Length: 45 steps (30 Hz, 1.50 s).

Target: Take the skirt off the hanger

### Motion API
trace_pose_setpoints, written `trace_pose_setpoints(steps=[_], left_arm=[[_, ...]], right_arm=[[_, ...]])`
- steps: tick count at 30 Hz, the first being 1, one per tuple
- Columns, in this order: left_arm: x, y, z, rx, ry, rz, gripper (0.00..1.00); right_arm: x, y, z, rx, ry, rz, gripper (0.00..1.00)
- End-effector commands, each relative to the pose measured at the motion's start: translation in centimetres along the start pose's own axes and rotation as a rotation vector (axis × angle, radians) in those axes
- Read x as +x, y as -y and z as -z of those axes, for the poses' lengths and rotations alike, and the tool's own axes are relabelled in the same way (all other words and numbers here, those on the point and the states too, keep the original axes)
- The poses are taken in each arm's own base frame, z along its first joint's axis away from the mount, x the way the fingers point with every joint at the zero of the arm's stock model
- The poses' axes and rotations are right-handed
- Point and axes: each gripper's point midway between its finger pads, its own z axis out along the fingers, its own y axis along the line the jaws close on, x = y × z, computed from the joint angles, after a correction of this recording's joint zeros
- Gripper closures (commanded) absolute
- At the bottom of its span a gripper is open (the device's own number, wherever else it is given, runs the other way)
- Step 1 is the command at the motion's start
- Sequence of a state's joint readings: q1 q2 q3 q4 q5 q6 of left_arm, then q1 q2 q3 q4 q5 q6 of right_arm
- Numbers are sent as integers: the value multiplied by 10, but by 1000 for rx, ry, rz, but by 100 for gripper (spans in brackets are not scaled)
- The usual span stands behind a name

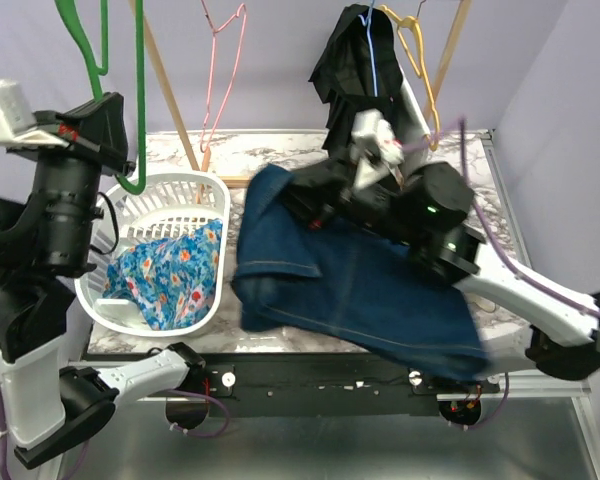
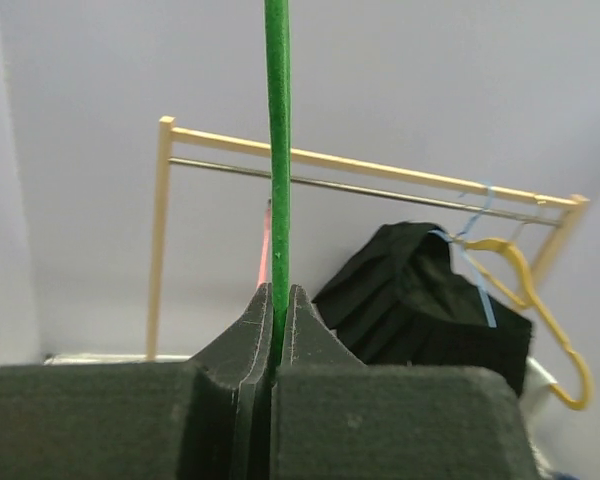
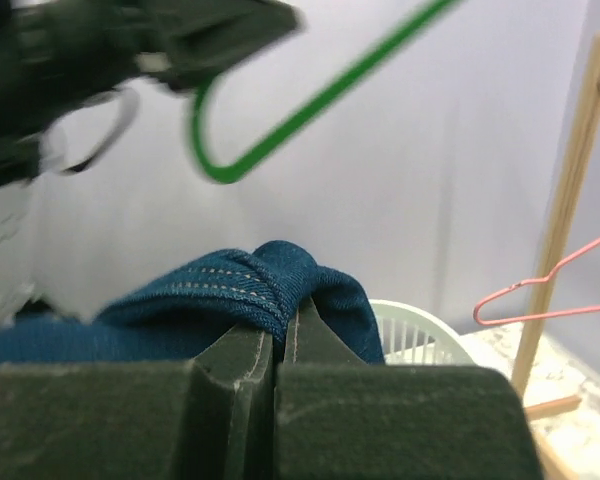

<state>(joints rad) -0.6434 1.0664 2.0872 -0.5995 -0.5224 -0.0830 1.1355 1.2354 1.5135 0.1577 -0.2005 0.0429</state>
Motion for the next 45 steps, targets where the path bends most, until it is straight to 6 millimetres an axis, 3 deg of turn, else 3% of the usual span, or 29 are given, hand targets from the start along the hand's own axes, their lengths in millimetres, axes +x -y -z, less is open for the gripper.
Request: trace_pose_setpoints(steps=[1, 2, 3, 4, 6, 7, 8, 14, 17, 18, 19, 20, 21, 22, 23, 28, 29, 32, 33, 36, 37, 39, 40, 42, 45], left_arm=[[-37, 23, 21, 166, 103, 156, 100], [-39, 25, 23, 182, 104, 161, 100], [-44, 24, 28, 192, 109, 163, 100], [-45, 25, 29, 198, 110, 168, 100], [-50, 28, 36, 231, 117, 187, 100], [-52, 28, 38, 237, 122, 196, 100], [-55, 27, 43, 245, 130, 210, 100], [-55, 25, 42, 238, 135, 196, 100], [-60, 27, 44, 255, 150, 210, 100], [-63, 29, 45, 266, 161, 221, 100], [-66, 31, 48, 284, 170, 220, 100], [-66, 31, 46, 278, 166, 222, 100], [-68, 29, 48, 272, 166, 226, 100], [-67, 28, 47, 263, 165, 219, 100], [-67, 27, 47, 261, 166, 209, 100], [-74, 22, 56, 264, 174, 204, 100], [-75, 24, 56, 273, 168, 208, 100], [-79, 31, 66, 331, 166, 244, 100], [-85, 35, 68, 358, 187, 264, 100], [-83, 39, 71, 381, 194, 287, 100], [-85, 41, 73, 398, 195, 294, 100], [-87, 41, 76, 406, 197, 303, 100], [-88, 43, 77, 417, 198, 308, 100], [-90, 43, 79, 425, 202, 313, 100], [-93, 44, 84, 440, 214, 322, 100]], right_arm=[[-4, 21, -46, 116, 52, -235, 99], [-4, 19, -53, 103, 61, -255, 99], [10, 21, -66, 103, 44, -280, 99], [-6, 21, -74, 96, 78, -284, 99], [-6, 24, -86, 96, 92, -302, 99], [6, 24, -98, 77, 89, -311, 99], [2, 20, -103, 51, 110, -317, 99], [46, 8, -131, -59, 144, -387, 99], [49, 6, -145, -88, 173, -414, 99], [74, 8, -156, -87, 136, -417, 99], [51, 5, -162, -121, 179, -411, 99], [52, 7, -166, -122, 199, -433, 99], [65, 9, -172, -120, 202, -453, 99], [54, 10, -174, -128, 244, -449, 99], [57, 10, -177, -132, 244, -453, 99], [94, 8, -180, -142, 121, -385, 99], [93, 9, -181, -141, 108, -343, 99], [111, 22, -191, -89, 70, -250, 99], [84, 24, -194, -86, 128, -212, 99], [73, 39, -200, -21, 206, -152, 99], [55, 44, -198, -2, 304, -120, 99], [48, 50, -196, 22, 369, -98, 99], [33, 53, -194, 39, 424, -89, 99], [34, 54, -198, 40, 450, -73, 99], [20, 45, -193, -21, 533, -64, 99]])
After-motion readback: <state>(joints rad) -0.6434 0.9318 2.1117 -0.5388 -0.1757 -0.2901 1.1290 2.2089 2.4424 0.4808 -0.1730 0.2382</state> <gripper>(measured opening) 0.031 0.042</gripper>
